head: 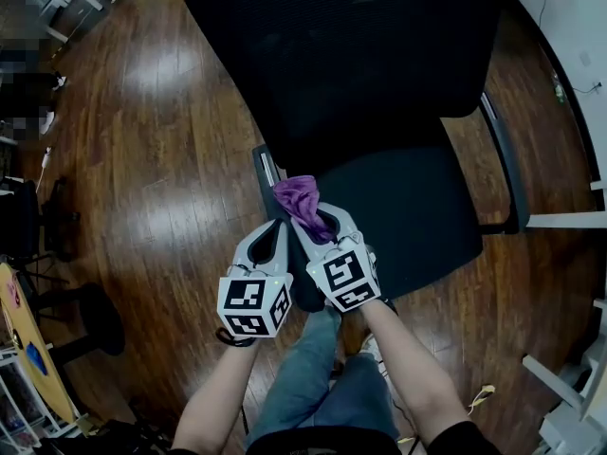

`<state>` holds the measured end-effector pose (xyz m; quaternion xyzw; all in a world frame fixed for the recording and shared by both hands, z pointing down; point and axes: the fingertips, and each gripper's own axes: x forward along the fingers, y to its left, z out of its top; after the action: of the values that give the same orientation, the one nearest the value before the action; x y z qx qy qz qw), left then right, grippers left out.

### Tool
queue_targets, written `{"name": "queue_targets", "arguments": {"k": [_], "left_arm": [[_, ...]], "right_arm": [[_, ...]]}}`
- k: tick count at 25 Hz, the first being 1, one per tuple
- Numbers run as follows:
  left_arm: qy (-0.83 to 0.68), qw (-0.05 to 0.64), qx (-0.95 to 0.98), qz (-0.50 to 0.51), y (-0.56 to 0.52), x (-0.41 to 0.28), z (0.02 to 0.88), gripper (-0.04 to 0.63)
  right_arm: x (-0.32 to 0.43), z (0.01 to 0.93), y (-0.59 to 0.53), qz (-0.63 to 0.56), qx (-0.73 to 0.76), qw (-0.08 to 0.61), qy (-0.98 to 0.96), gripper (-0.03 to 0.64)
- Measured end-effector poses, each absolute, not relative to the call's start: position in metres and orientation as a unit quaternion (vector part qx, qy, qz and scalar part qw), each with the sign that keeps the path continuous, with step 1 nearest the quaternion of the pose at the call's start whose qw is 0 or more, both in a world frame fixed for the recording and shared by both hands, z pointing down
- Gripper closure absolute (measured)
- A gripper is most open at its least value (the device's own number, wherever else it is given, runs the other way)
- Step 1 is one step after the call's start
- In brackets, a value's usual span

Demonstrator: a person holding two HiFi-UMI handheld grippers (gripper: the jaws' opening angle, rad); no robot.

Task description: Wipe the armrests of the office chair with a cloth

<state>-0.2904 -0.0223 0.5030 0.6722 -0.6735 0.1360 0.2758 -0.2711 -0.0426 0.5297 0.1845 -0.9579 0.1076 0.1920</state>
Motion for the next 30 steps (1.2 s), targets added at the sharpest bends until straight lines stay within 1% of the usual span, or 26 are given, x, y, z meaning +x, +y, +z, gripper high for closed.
{"name": "queue_targets", "arguments": {"k": [11, 17, 24, 30], "left_arm": [[-0.685, 0.277, 0.659, 0.142, 0.041, -0.244, 0.511, 0.591], [-0.696, 0.271, 0.651, 0.140, 0.071, -0.226, 0.513, 0.591], [-0.702, 0.272, 0.643, 0.144, 0.106, -0.203, 0.521, 0.591], [-0.708, 0.271, 0.637, 0.142, 0.125, -0.190, 0.535, 0.591]], "right_arm": [[-0.219, 0.536, 0.022, 0.102, 0.166, 0.192, -0.962, 0.520], [-0.197, 0.537, 0.055, 0.111, 0.163, 0.179, -0.964, 0.518], [-0.166, 0.550, 0.094, 0.147, 0.174, 0.165, -0.960, 0.518], [-0.151, 0.580, 0.115, 0.189, 0.183, 0.165, -0.951, 0.518]]}}
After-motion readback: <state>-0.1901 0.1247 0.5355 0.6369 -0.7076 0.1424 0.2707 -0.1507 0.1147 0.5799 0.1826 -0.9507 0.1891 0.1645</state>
